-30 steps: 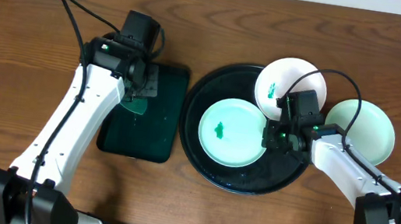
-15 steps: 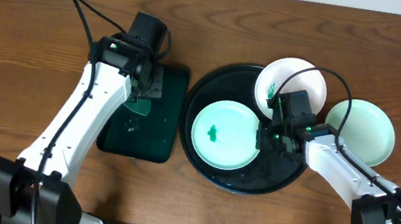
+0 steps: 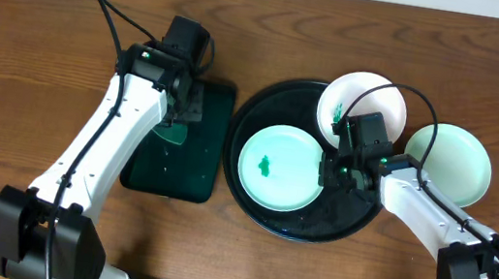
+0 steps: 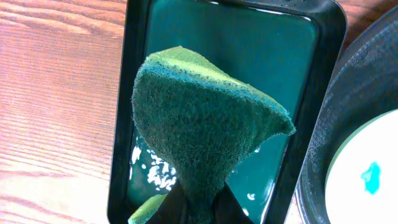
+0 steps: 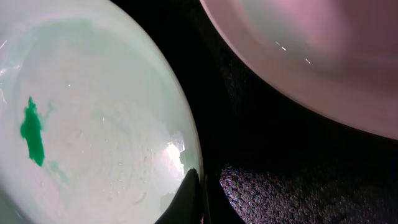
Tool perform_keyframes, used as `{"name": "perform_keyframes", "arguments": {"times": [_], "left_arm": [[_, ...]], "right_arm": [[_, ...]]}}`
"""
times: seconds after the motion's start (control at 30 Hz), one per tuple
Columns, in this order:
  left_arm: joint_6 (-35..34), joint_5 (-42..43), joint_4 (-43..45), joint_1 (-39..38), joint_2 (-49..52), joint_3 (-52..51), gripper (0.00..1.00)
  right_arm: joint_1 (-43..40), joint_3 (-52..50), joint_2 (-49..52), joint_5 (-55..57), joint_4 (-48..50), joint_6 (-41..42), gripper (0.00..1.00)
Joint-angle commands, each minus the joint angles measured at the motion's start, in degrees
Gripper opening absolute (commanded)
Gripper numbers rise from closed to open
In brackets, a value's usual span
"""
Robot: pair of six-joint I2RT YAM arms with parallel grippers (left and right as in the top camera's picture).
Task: Clean dirty plates on tray and stack at the side
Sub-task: 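Carry the sponge with the left gripper over the pale green plate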
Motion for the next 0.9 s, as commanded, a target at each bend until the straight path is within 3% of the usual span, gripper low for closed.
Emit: {"name": "perform_keyframes", "arguments": {"times": [0.0, 0.2, 0.6, 0.87], "left_arm": [[-3.5, -0.8, 1.5, -0.1, 0.6, 0.3, 0.07], [-7.9, 11.0, 6.5, -1.1, 0.5, 0.2, 0.07], [-15.3, 10.9, 12.6, -16.0, 1.1, -1.4, 0.07], [-19.2, 10.9, 15.3, -21.4, 6.8, -1.9, 0.07]], "right_arm": [[0.4, 1.1, -0.9, -0.2, 0.1, -1.2, 0.01], [0.4, 1.1, -0.9, -0.1, 0.1, -1.2, 0.01], [0.4, 1.0, -0.9, 2.6, 0.1, -1.0, 0.01], [0.4, 1.0, -0.9, 2.6, 0.0, -1.0, 0.01]]}}
